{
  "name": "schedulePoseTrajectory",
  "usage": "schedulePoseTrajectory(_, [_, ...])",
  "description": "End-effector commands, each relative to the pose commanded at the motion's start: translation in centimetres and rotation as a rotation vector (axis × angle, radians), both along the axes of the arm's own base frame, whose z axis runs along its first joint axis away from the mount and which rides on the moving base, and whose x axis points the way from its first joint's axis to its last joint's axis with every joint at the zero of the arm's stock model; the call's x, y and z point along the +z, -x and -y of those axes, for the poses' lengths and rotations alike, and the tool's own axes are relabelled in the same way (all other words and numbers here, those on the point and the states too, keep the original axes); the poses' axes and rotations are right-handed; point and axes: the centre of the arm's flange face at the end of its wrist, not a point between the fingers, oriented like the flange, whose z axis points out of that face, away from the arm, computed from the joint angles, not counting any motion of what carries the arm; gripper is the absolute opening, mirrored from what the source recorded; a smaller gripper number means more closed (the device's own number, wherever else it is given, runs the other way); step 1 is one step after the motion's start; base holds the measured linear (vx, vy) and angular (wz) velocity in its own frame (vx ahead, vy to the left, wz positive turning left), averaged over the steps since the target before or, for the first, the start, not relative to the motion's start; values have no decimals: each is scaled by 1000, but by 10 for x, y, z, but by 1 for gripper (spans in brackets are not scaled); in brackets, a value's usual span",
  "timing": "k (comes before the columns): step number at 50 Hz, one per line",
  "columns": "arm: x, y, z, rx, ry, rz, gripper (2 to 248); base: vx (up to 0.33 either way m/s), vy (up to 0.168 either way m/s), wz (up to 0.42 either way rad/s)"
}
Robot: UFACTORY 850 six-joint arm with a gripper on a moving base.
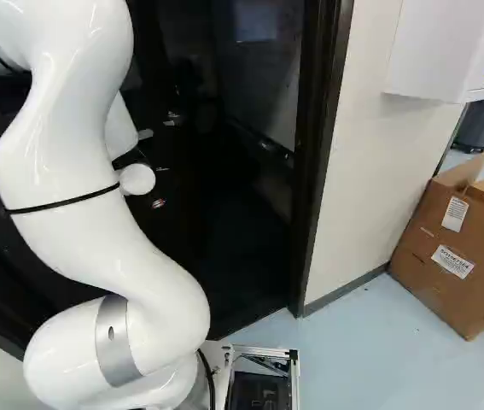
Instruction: Open the door and move inside
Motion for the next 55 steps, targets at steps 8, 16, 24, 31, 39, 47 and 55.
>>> schedulePoseTrajectory(8, [-1, -1, -11, 34, 6, 6, 247, 0, 0, 0])
schedulePoseTrajectory(16, [-1, -2, -21, 67, 12, 13, 247, 0, 0, 0])
schedulePoseTrajectory(24, [-2, -2, -32, 100, 17, 20, 247, 0, 0, 0])
schedulePoseTrajectory(31, [-3, -3, -42, 129, 22, 26, 247, 0, 0, 0])
schedulePoseTrajectory(39, [-3, -4, -53, 161, 27, 34, 247, 0, 0, 0])
schedulePoseTrajectory(47, [-4, -5, -63, 183, 29, 39, 247, 0, 0, 0])
schedulePoseTrajectory(55, [-5, -7, -73, 198, 27, 43, 247, 0, 0, 0])
